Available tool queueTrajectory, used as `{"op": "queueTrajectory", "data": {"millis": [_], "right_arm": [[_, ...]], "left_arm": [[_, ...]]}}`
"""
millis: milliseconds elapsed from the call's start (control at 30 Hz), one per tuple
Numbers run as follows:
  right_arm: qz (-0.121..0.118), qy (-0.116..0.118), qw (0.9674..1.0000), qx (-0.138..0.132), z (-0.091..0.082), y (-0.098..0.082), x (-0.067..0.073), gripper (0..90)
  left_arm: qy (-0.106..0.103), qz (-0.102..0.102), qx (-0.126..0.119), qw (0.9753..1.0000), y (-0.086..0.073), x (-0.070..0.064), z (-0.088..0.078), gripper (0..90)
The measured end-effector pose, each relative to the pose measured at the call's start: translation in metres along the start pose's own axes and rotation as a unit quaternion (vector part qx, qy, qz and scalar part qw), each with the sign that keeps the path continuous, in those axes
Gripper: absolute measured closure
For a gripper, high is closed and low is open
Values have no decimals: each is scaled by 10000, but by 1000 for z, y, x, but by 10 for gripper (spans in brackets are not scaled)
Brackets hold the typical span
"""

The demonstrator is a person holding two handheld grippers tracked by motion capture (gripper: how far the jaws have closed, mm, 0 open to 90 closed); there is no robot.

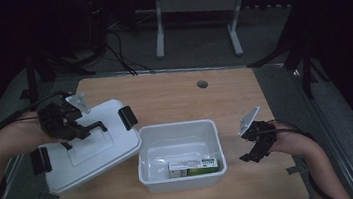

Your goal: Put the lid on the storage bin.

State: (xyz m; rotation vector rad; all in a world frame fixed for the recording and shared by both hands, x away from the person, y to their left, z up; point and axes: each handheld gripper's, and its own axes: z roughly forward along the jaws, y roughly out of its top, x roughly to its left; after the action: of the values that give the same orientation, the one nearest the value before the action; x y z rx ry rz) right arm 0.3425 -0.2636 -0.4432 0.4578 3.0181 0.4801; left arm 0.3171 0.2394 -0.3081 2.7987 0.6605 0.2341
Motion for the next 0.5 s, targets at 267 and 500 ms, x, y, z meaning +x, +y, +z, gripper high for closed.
{"op": "queueTrajectory", "data": {"millis": [267,500], "right_arm": [[-41,22,10000,21,2,0,0,188],[-36,12,10000,4,3,-2,0,188]], "left_arm": [[-20,276,-56,9996,25,-11,1,842],[-150,498,-89,9986,50,-20,9,842]]}}
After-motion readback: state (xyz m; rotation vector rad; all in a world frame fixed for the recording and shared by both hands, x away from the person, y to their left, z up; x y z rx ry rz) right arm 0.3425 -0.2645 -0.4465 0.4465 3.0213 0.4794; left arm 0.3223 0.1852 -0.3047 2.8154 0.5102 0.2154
